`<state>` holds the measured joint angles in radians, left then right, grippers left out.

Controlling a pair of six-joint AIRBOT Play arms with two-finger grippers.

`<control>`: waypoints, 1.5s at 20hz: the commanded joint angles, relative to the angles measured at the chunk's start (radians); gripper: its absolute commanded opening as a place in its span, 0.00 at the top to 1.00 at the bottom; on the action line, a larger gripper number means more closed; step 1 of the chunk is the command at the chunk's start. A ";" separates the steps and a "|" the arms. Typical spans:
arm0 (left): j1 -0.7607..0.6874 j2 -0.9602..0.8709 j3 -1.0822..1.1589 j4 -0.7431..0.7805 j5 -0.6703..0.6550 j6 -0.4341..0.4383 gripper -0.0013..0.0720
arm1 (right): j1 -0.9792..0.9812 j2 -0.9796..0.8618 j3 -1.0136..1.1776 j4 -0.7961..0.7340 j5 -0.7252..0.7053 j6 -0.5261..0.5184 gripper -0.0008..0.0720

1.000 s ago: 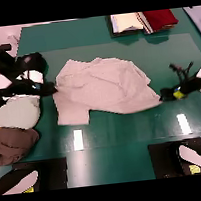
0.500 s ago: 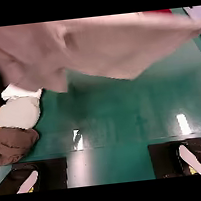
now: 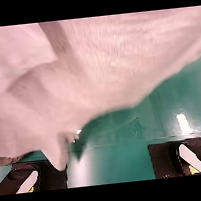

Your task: Fold the shirts.

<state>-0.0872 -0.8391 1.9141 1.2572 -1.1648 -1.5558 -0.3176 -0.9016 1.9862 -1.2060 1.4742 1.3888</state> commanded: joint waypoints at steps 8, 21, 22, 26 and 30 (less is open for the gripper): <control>0.000 -0.521 -0.486 0.018 0.038 0.005 0.95 | 0.094 -0.438 -0.436 -0.002 -0.031 0.010 0.98; 0.000 -0.715 -0.522 0.019 0.109 0.092 0.95 | 0.111 -0.689 -0.394 -0.056 -0.130 -0.013 0.98; 0.000 -0.715 -0.549 0.018 0.112 0.092 0.95 | 0.111 -0.676 -0.441 -0.054 -0.141 -0.013 0.98; 0.000 -0.715 -0.629 0.018 0.116 0.092 0.95 | 0.112 -0.638 -0.605 -0.048 -0.204 -0.013 0.98; 0.001 -0.712 -0.638 0.024 0.104 0.087 0.36 | 0.111 -0.624 -0.652 -0.043 -0.205 -0.012 0.71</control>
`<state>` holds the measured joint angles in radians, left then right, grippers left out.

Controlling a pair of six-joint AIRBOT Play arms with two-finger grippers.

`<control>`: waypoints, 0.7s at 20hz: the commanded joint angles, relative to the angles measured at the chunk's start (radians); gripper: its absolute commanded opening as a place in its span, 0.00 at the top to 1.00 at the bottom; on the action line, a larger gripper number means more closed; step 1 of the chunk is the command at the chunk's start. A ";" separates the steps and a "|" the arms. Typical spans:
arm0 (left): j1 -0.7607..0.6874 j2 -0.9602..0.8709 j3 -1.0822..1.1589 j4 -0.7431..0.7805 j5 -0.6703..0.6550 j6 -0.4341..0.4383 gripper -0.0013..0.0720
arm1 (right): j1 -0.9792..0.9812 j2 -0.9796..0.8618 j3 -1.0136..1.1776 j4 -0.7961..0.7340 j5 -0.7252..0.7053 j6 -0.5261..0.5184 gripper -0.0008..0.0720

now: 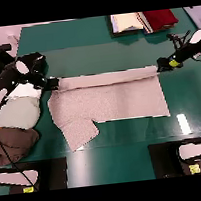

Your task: Fold the shirts.

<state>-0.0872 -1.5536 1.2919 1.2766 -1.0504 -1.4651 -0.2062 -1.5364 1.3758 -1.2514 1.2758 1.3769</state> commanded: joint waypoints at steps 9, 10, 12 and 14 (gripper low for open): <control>0.000 0.394 -0.385 0.061 -0.129 -0.122 0.23 | -0.019 0.240 -0.111 0.003 0.163 -0.021 0.52; -0.001 0.460 -0.482 0.053 -0.128 -0.136 0.23 | -0.018 0.286 -0.152 0.003 0.151 -0.020 0.52; -0.001 0.570 -0.633 0.009 -0.119 -0.152 0.23 | -0.010 0.364 -0.224 0.003 0.115 -0.020 0.52; -0.001 0.648 -0.737 -0.066 -0.084 -0.152 0.23 | 0.003 0.417 -0.265 0.003 0.082 -0.019 0.52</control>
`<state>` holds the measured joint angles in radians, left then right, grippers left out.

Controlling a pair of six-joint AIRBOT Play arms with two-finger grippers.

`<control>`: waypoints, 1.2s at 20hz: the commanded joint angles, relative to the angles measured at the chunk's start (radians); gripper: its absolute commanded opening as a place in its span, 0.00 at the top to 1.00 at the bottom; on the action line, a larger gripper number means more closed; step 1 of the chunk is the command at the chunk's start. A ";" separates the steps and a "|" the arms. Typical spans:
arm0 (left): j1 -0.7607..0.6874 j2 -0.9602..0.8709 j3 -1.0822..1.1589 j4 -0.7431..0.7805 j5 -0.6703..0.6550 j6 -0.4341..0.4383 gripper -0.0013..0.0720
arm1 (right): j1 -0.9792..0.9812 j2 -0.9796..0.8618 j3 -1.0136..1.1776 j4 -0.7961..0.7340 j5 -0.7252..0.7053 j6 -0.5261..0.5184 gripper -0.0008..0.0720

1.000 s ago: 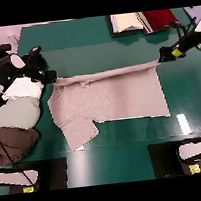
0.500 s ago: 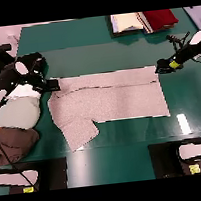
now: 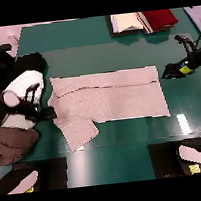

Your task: Fold the shirts.

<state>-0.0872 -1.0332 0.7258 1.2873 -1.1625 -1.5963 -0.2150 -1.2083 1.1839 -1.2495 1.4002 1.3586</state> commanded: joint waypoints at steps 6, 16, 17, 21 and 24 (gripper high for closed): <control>-0.001 0.152 -0.312 -0.327 0.183 0.090 0.23 | 0.021 0.156 -0.101 0.054 -0.062 0.000 0.52; 0.000 0.143 -0.317 -0.393 0.208 0.174 0.95 | -0.012 0.208 -0.112 0.051 -0.011 0.012 0.52; 0.000 0.143 -0.295 -0.372 0.175 0.176 0.95 | -0.041 0.219 -0.140 0.049 0.000 0.012 0.52; 0.000 0.143 -0.209 -0.269 0.087 0.176 0.95 | -0.248 0.286 -0.370 -0.032 0.039 0.009 0.44; 0.000 0.145 -0.183 -0.270 0.083 0.176 0.95 | -0.416 0.255 -0.534 -0.023 0.050 -0.009 0.26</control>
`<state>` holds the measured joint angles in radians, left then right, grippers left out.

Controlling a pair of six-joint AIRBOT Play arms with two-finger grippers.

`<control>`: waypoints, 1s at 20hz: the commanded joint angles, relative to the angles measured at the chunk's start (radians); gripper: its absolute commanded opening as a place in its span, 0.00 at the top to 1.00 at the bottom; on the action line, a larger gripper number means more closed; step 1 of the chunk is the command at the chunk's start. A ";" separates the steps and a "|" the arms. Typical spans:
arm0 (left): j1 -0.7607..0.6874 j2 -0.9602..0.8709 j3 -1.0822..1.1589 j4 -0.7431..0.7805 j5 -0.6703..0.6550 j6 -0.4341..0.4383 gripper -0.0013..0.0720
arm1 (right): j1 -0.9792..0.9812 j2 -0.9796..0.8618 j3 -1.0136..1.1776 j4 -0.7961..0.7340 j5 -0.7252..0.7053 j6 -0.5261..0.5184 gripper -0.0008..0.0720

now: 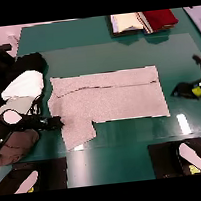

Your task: Fold the shirts.

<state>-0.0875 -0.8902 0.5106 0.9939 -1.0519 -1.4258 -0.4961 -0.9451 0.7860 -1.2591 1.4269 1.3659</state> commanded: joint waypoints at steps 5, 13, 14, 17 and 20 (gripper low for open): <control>0.000 0.002 0.033 0.023 -0.026 0.005 0.95 | -0.126 -0.107 -0.246 0.109 -0.111 -0.058 0.37; 0.000 0.018 0.061 0.091 -0.104 0.018 0.96 | 0.166 -0.211 -0.138 0.060 -0.124 -0.077 0.97; 0.000 0.044 0.077 0.132 -0.128 0.005 0.96 | 0.193 -0.195 -0.121 0.009 -0.097 -0.077 0.97; 0.000 0.177 0.088 0.177 -0.250 -0.026 0.96 | 0.229 -0.078 -0.085 -0.142 -0.009 -0.076 0.98; 0.000 0.229 0.096 0.165 -0.389 -0.027 0.95 | 0.215 0.047 -0.057 -0.182 0.036 -0.074 0.98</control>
<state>-0.0879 -0.7189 0.5953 1.1416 -1.3083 -1.4425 -0.2913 -0.9928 0.6991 -1.3582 1.4067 1.2915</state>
